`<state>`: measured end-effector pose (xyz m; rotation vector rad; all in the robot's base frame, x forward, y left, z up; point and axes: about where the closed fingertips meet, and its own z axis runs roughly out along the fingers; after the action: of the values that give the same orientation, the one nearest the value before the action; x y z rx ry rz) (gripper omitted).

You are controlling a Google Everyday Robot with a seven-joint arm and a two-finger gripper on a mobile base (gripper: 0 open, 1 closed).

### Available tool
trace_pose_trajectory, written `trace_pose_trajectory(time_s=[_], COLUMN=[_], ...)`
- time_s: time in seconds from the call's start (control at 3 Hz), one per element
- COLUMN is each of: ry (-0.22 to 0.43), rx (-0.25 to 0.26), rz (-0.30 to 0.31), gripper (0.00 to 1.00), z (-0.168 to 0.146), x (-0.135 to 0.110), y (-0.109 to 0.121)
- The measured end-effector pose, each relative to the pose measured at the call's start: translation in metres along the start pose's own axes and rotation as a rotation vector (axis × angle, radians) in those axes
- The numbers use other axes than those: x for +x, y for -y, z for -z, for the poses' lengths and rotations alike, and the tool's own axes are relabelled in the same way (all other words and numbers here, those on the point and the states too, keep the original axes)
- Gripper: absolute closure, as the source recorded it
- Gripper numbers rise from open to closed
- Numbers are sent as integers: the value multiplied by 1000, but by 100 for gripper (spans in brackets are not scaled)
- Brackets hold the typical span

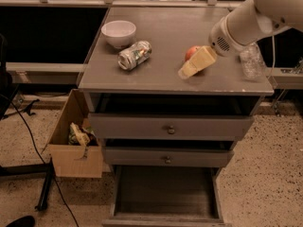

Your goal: Place apple into top drawer

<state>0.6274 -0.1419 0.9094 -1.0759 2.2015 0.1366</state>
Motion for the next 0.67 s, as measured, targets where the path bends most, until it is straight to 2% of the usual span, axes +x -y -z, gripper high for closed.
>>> trace_pose_trajectory(time_s=[0.33, 0.67], ry=[9, 32], rx=[47, 113], rz=[-28, -71], gripper=[0, 0], z=[-3, -10], x=[4, 8], y=[7, 25])
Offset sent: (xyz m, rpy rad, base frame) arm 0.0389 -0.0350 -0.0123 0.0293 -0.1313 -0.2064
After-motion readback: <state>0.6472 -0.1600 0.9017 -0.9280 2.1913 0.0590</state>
